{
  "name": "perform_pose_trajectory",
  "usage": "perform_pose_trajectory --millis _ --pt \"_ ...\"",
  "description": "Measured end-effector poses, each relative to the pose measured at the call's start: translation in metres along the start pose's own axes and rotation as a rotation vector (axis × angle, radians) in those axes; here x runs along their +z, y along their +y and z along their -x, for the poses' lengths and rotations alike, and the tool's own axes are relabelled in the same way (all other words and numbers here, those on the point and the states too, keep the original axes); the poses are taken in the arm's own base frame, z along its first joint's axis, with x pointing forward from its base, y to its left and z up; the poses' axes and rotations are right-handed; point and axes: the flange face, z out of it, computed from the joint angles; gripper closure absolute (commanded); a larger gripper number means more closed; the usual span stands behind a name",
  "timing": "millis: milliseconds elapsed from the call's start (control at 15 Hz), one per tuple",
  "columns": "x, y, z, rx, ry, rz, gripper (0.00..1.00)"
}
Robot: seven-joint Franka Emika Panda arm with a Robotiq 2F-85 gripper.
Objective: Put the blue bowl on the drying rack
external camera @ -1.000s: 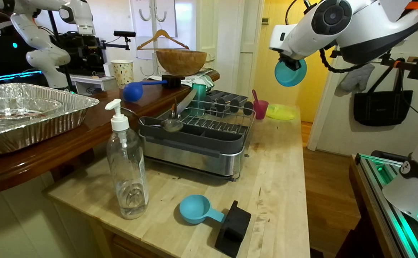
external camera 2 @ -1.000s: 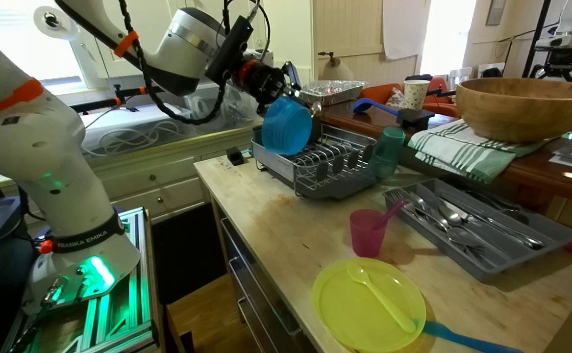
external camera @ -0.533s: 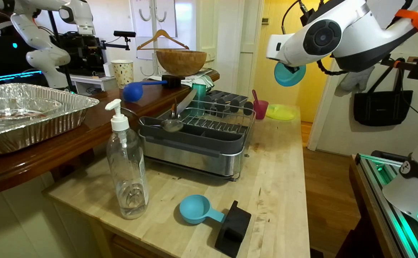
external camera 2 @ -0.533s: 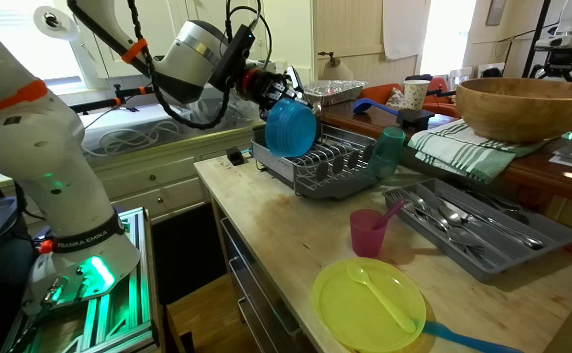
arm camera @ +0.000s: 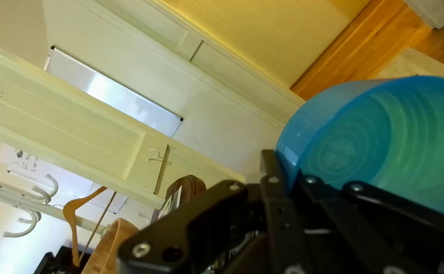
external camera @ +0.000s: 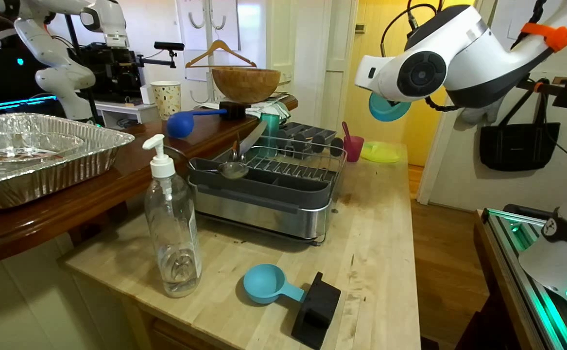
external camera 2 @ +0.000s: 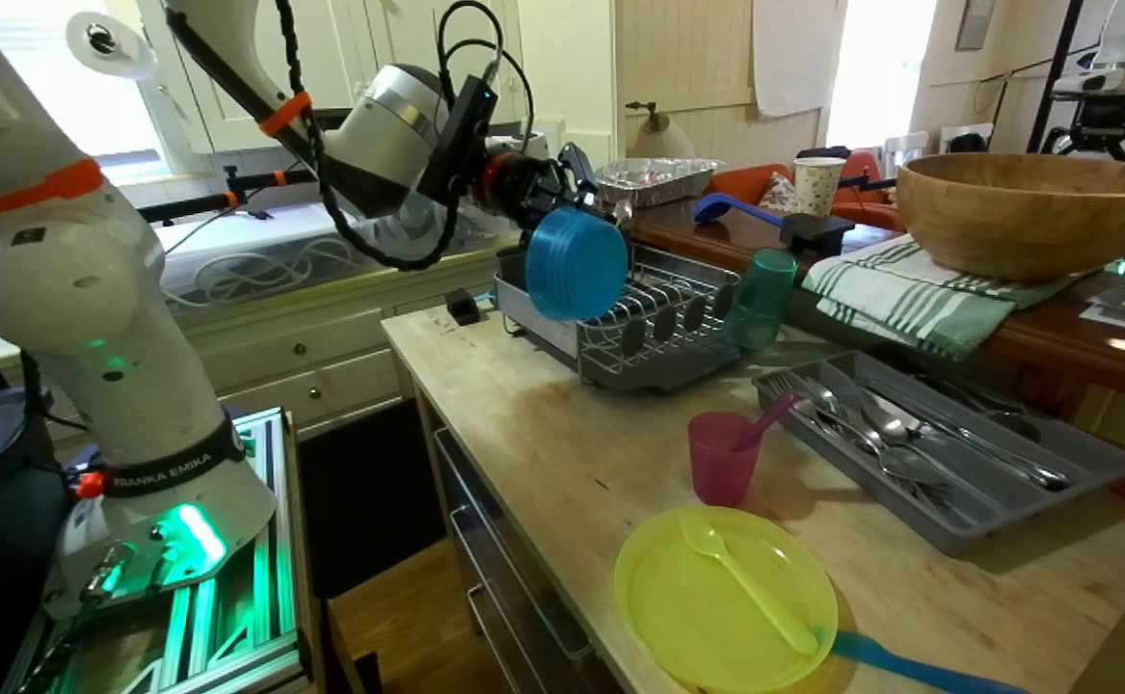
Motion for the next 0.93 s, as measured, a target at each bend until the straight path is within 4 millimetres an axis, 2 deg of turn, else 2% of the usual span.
perform_pose_trajectory --millis 467,933 --pt "-0.016 0.007 -0.021 0.055 0.215 0.086 0.99" --pt "-0.019 0.005 -0.029 0.083 0.412 0.219 0.99"
